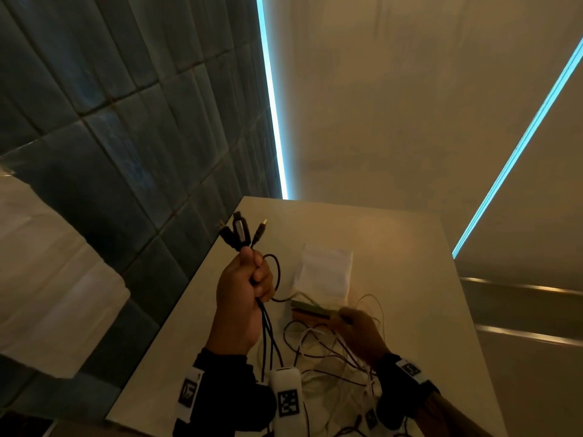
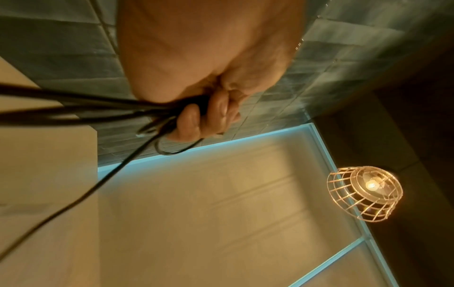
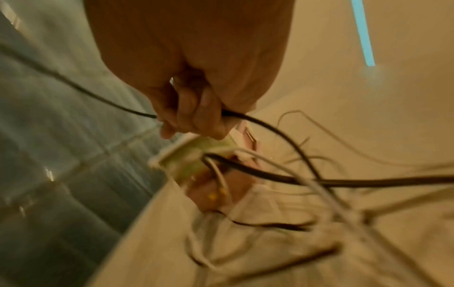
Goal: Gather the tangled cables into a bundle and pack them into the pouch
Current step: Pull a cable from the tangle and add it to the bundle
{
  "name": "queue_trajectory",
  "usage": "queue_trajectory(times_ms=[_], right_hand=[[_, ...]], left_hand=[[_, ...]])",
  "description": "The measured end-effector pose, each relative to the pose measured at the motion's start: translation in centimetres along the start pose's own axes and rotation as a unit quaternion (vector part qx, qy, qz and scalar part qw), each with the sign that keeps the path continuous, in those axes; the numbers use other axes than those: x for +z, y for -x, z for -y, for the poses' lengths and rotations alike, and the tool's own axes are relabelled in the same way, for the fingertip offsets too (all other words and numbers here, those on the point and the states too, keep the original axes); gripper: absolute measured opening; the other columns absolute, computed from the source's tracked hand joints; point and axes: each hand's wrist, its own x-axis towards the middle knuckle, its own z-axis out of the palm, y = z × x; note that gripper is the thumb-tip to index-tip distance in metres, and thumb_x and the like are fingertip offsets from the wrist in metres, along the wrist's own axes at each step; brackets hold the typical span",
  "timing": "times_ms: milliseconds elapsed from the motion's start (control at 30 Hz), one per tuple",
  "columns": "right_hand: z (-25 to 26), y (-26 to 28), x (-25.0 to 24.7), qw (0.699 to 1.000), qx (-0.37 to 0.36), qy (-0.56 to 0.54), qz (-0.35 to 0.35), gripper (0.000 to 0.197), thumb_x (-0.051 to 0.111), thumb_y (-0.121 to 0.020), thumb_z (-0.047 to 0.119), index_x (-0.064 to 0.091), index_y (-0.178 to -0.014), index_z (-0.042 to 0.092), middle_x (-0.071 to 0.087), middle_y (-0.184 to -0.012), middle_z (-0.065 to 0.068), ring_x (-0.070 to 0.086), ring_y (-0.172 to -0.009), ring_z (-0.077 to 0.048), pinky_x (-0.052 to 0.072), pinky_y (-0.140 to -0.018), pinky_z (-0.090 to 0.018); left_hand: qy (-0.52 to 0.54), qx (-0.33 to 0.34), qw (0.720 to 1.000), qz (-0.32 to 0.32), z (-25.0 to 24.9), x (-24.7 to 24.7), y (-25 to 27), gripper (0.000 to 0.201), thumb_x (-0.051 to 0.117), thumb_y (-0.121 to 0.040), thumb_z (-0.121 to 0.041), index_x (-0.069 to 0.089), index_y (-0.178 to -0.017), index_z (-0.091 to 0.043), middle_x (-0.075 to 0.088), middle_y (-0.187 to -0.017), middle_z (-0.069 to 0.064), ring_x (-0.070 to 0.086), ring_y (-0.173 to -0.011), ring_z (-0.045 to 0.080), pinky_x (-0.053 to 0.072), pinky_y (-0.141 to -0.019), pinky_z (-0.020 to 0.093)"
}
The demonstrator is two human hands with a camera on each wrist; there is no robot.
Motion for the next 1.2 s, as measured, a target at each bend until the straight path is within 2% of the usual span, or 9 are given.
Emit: queue_trajectory(times_ms=[167, 267, 367, 433, 567, 667, 767, 1033, 1200], right_hand=[[9.0, -1.0, -2.6, 0.974, -0.028, -0.216, -0.069, 0.019, 0.062, -0.091, 0.015, 0.066, -0.077, 0.002, 0.052, -0.053, 0.006, 0.043, -0.046, -0.008, 0.035, -0.046, -0.022], [13.3, 0.4, -3.5, 0.958, -0.113, -0.261, -0.030, 0.019, 0.061, -0.091, 0.009, 0.064, -0.077, -0.002, 0.050, -0.050, 0.011, 0.039, -0.044, -0.004, 0.033, -0.045, -0.018], [14.4, 1.7, -3.5, 0.948, -0.150, -0.278, 0.032, 0.016, 0.062, -0.089, 0.002, 0.065, -0.075, -0.004, 0.057, -0.056, 0.011, 0.046, -0.049, -0.004, 0.038, -0.052, -0.017], [14.0, 2.1, -3.2, 0.949, -0.146, -0.266, 0.084, 0.014, 0.065, -0.088, 0.004, 0.067, -0.075, -0.002, 0.063, -0.063, 0.002, 0.054, -0.057, -0.010, 0.043, -0.058, -0.023], [12.1, 2.3, -2.3, 0.949, -0.098, -0.241, 0.177, 0.017, 0.064, -0.089, 0.007, 0.067, -0.073, 0.004, 0.059, -0.057, 0.009, 0.045, -0.049, 0.002, 0.036, -0.051, -0.011], [9.4, 1.7, -1.7, 0.958, -0.054, -0.245, 0.141, 0.026, 0.062, -0.092, 0.018, 0.065, -0.066, 0.013, 0.050, -0.058, -0.004, 0.037, -0.047, -0.005, 0.030, -0.046, -0.016], [6.6, 0.9, -1.1, 0.972, -0.037, -0.204, 0.114, 0.029, 0.058, -0.095, 0.017, 0.061, -0.067, 0.011, 0.047, -0.053, 0.008, 0.037, -0.047, -0.004, 0.031, -0.048, -0.017], [2.5, 0.1, 0.5, 0.992, -0.064, -0.082, 0.066, 0.035, 0.051, -0.098, 0.015, 0.056, -0.064, 0.021, 0.052, -0.056, 0.015, 0.045, -0.057, 0.001, 0.036, -0.061, -0.018], [1.0, 0.5, 0.9, 0.995, -0.051, -0.056, 0.065, 0.038, 0.051, -0.098, 0.010, 0.056, -0.064, 0.027, 0.055, -0.058, 0.019, 0.049, -0.058, 0.002, 0.036, -0.061, -0.013]], left_hand=[[-0.060, -0.042, 0.994, -0.077, 1.5, 0.5, -0.4, 0.034, 0.031, -0.105, -0.026, 0.042, -0.075, -0.014, 0.055, -0.063, 0.003, 0.041, -0.045, 0.011, 0.029, -0.041, 0.021], [-0.059, -0.069, 0.993, -0.080, 1.7, 0.8, -0.6, 0.035, 0.030, -0.105, -0.029, 0.042, -0.076, -0.015, 0.071, -0.075, 0.010, 0.046, -0.052, 0.016, 0.033, -0.043, 0.022], [-0.010, -0.076, 0.996, -0.050, 1.3, 1.3, -0.6, 0.035, 0.031, -0.105, -0.031, 0.043, -0.076, -0.015, 0.072, -0.091, 0.018, 0.052, -0.061, 0.019, 0.039, -0.051, 0.025], [0.031, -0.070, 0.997, -0.022, 0.8, 1.6, -0.6, 0.035, 0.031, -0.104, -0.030, 0.045, -0.078, -0.014, 0.072, -0.085, 0.015, 0.056, -0.067, 0.022, 0.042, -0.064, 0.031], [0.122, -0.064, 0.990, 0.043, -0.2, 1.9, -0.5, 0.036, 0.033, -0.102, -0.033, 0.047, -0.074, -0.015, 0.053, -0.062, 0.001, 0.056, -0.062, 0.018, 0.047, -0.066, 0.032], [0.155, -0.050, 0.983, 0.084, -0.6, 1.9, -0.5, 0.038, 0.031, -0.102, -0.033, 0.046, -0.071, -0.017, 0.040, -0.057, -0.005, 0.038, -0.046, 0.008, 0.039, -0.052, 0.024], [0.132, -0.024, 0.988, 0.081, -0.5, 1.9, -0.6, 0.039, 0.029, -0.104, -0.030, 0.044, -0.070, -0.017, 0.035, -0.052, -0.008, 0.026, -0.040, 0.004, 0.030, -0.045, 0.021], [0.043, 0.005, 0.999, 0.020, -0.2, 1.5, -0.4, 0.036, 0.032, -0.103, -0.028, 0.042, -0.071, -0.014, 0.034, -0.051, -0.008, 0.025, -0.039, 0.004, 0.026, -0.040, 0.019], [0.036, 0.033, 0.999, 0.008, -1.6, 0.9, -0.5, 0.035, 0.032, -0.103, -0.027, 0.042, -0.071, -0.015, 0.034, -0.051, -0.009, 0.025, -0.040, 0.004, 0.026, -0.041, 0.019]])
